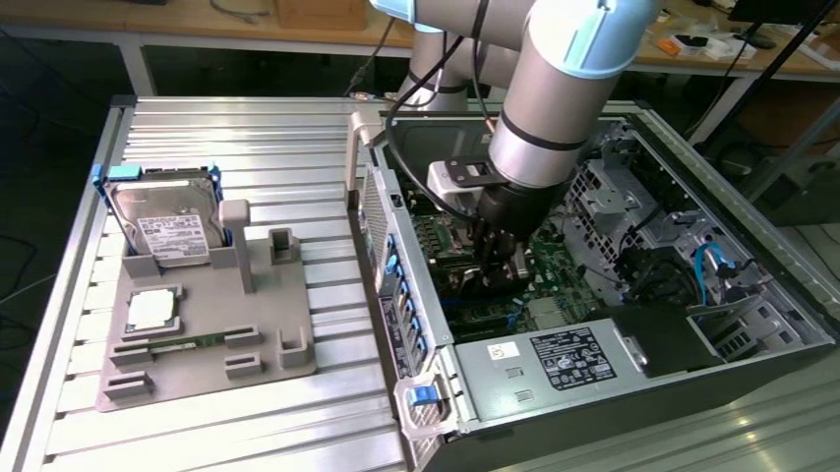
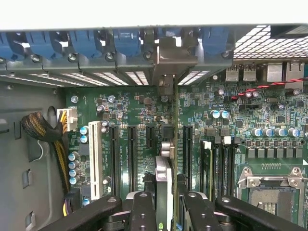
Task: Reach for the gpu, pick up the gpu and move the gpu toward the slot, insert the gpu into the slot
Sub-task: 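Insert the gpu into the slot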
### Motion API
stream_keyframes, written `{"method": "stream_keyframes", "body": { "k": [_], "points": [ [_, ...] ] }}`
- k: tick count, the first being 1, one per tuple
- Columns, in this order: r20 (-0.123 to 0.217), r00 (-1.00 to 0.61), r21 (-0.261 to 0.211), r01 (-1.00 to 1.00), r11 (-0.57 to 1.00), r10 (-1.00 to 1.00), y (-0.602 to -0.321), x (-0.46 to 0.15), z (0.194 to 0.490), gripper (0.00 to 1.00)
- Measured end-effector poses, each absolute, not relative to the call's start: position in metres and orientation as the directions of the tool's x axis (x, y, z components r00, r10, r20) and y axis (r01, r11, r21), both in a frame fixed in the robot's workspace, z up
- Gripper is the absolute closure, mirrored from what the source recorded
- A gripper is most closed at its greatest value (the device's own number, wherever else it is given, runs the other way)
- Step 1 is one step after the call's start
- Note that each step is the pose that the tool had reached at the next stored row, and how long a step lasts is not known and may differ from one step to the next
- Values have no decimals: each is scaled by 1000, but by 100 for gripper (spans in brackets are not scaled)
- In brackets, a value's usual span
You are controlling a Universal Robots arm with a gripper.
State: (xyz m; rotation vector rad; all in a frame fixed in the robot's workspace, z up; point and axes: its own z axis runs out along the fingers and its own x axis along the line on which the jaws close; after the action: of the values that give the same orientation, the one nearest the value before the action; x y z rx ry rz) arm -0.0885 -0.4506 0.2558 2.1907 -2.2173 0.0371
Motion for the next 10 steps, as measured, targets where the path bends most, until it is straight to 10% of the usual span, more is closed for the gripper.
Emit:
{"method": "stream_keyframes", "body": {
  "k": [10],
  "points": [
    [34, -12, 0, -1000, 12, -999, -448, -88, 256, 73]
  ]
}}
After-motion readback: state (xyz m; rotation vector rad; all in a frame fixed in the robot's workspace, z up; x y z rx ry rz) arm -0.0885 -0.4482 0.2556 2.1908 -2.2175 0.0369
